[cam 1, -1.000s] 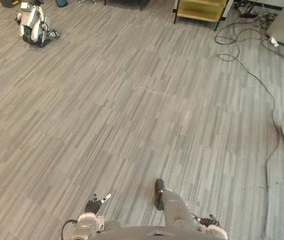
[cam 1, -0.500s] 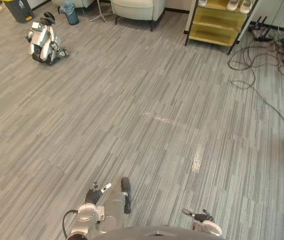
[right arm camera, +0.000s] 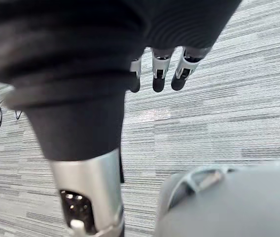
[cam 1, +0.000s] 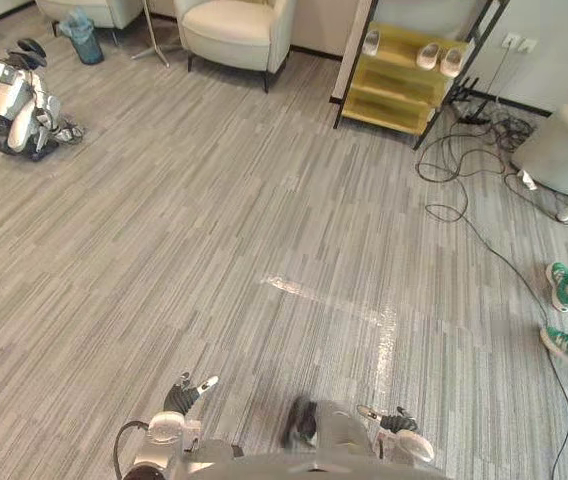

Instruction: Pick up cushions and gather them together orderly.

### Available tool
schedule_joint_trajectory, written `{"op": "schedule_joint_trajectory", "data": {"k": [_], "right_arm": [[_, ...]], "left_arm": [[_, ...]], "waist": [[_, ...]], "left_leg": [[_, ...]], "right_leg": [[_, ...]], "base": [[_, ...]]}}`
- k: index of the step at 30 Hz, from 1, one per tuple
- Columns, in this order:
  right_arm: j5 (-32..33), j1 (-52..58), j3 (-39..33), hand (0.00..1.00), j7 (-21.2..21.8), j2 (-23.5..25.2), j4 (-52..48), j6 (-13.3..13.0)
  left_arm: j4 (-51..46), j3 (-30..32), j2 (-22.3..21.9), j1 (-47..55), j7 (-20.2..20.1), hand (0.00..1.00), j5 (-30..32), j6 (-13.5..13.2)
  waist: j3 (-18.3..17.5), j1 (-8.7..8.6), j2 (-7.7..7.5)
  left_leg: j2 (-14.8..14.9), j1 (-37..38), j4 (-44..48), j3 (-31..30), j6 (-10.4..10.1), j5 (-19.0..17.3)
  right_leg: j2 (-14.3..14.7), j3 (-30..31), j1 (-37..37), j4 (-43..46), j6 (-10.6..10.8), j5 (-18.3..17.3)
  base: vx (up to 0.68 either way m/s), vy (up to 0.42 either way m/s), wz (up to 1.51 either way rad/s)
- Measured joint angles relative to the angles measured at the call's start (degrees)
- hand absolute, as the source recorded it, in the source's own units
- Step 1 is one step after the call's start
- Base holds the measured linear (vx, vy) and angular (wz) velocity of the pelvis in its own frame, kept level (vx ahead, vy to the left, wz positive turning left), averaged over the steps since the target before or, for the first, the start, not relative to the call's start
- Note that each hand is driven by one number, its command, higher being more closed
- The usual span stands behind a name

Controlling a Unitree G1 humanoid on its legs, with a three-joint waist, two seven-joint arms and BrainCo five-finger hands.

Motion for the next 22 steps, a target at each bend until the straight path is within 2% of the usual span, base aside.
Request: {"op": "schedule_joint_trajectory", "data": {"k": [1, 2, 3, 5, 6, 7, 8, 9, 10, 11, 12, 14, 17, 22], "right_arm": [[0.1, 0.0, 0.0, 0.00, 0.0, -0.2, 0.2, 0.0], [0.1, -0.1, 0.0, 0.00, 0.0, -0.2, 0.6, -0.1], [0.4, -0.3, 0.0, 0.00, 0.0, -0.1, 1.7, -0.1], [0.9, -0.6, 0.0, 0.00, -0.1, 0.5, 1.7, -0.3], [0.9, -0.9, -0.3, 0.00, -0.1, 0.5, 1.6, -0.3], [0.9, -0.9, -0.4, 0.00, -0.1, 0.5, 1.6, -0.3], [1.0, -0.8, -0.6, 0.00, -0.2, 0.5, 1.6, -0.3], [1.0, -0.6, -1.0, 0.00, -0.3, 0.4, 1.6, -0.3], [1.0, 0.1, -1.6, 0.00, -0.3, 0.3, 1.6, -0.2], [0.9, 0.8, -1.7, 0.00, -0.4, 0.0, 1.6, -0.1], [0.9, 1.4, -1.9, 0.00, -0.7, 0.3, 1.6, 0.0], [0.7, 2.5, -2.2, 0.00, -0.8, 2.0, 1.6, 0.0], [0.2, 3.5, -2.4, 0.00, -0.8, 3.6, 1.7, 0.1], [0.3, 3.7, -2.5, 0.00, -0.8, 3.8, 1.6, 0.0]], "left_arm": [[-0.2, 0.8, -0.5, 0.1, -0.4, 0.00, -0.4, -0.1], [-0.4, 0.9, -0.5, 0.0, -0.5, 0.00, -0.5, -0.2], [-1.5, 0.9, -0.4, -0.2, -0.8, 0.00, -0.6, -0.5], [-2.9, 0.7, -0.5, -0.2, -0.8, 0.00, -0.6, -0.9], [-3.4, 0.7, -0.6, -0.3, -0.7, 0.00, -0.6, -0.9], [-3.3, 0.6, -0.8, -0.4, -0.7, 0.00, -0.6, -0.8], [-2.9, 0.6, -1.0, -0.4, -0.6, 0.00, -0.8, -0.6], [-2.7, 0.6, -1.1, -0.4, -0.5, 0.00, -1.0, -0.6], [-2.4, 0.5, -1.3, -0.2, -0.4, 0.00, -1.1, -0.5], [-2.2, 0.5, -1.6, 0.1, -0.4, 0.00, -1.1, -0.5], [-1.9, 0.5, -0.9, 0.1, -0.3, 0.00, -1.1, -0.5], [-1.5, 0.5, 0.5, 0.3, -0.3, 0.00, -1.1, -0.5], [-1.2, -0.1, 1.9, 0.7, -0.4, 0.00, -1.1, -0.4], [0.1, -0.6, 2.3, 0.7, -0.5, 0.00, -1.1, -0.4]], "waist": [[0.4, 0.36, 0.37], [0.5, 0.66, 0.25], [0.9, 1.60, -1.42], [1.0, 2.18, -1.83], [1.2, 2.51, -2.21], [1.0, 2.47, -1.83], [0.8, 2.41, -1.33], [0.7, 2.36, -1.16], [0.4, 2.20, -0.70], [0.1, 2.29, -0.12], [-0.3, 2.26, -0.78], [-1.4, 1.99, -3.87], [-2.7, 2.06, -6.47], [-3.0, 1.97, -6.31]], "left_leg": [[1.6, -2.0, 5.9, 0.3, 0.7, -0.9], [2.0, -3.0, 8.0, 0.5, 1.2, -1.4], [1.5, -4.9, 8.8, 1.2, 1.6, -2.7], [0.6, -7.6, 3.1, 1.6, 1.2, -4.4], [-0.6, -9.2, -6.1, 0.6, 1.3, -5.1], [-1.0, -9.8, -9.7, -0.5, 1.3, -5.1], [-2.3, -10.0, -18.1, -3.4, 0.8, -4.6], [-3.2, -9.7, -22.9, -5.2, 0.9, -3.7], [-4.1, -9.1, -30.1, -8.0, 1.1, -0.3], [-4.2, -8.5, -32.9, -9.5, 1.6, 5.1], [-5.4, -6.3, -33.9, -9.2, 3.4, 7.4], [-7.8, -3.8, -38.7, -8.0, 4.6, 8.3], [-11.0, -1.0, -43.5, -6.8, 5.9, 9.9], [-13.5, 3.1, -47.3, -5.7, 7.1, 10.5]], "right_leg": [[1.4, 0.5, 3.2, -1.6, -0.5, -0.5], [1.8, 0.7, 4.9, -2.3, -0.6, -0.8], [2.1, 3.1, 10.1, -4.7, -0.6, -1.2], [1.7, 5.2, 14.3, -7.5, -0.4, -1.2], [1.2, 6.8, 16.7, -9.2, 1.2, -2.1], [1.2, 7.2, 17.2, -9.6, 1.5, -2.3], [0.9, 8.4, 18.0, -9.6, 2.6, -3.0], [0.6, 8.8, 18.6, -9.6, 3.2, -3.4], [0.5, 9.4, 19.2, -9.6, 4.3, -4.1], [0.8, 9.9, 19.9, -9.6, 5.4, -4.9], [-0.6, 10.5, 21.3, -9.2, 6.8, -5.9], [-3.2, 10.6, 21.1, -8.2, 8.2, -7.4], [-6.0, 11.5, 20.9, -7.6, 9.8, -8.6], [-8.3, 12.1, 22.8, -7.6, 10.8, -9.2]], "base": [[0.58, -0.161, -0.46], [0.54, -0.113, -0.57], [0.49, -0.080, -0.64], [0.43, -0.041, -0.70], [0.30, 0.021, -0.60], [0.40, 0.118, -0.67], [0.29, 0.153, -0.38], [0.26, 0.177, -0.36], [0.17, 0.186, -0.23], [0.21, 0.249, -0.21], [0.23, 0.278, -0.14], [0.18, 0.183, -0.01], [0.19, 0.149, -0.06], [0.07, 0.085, -0.04]]}}
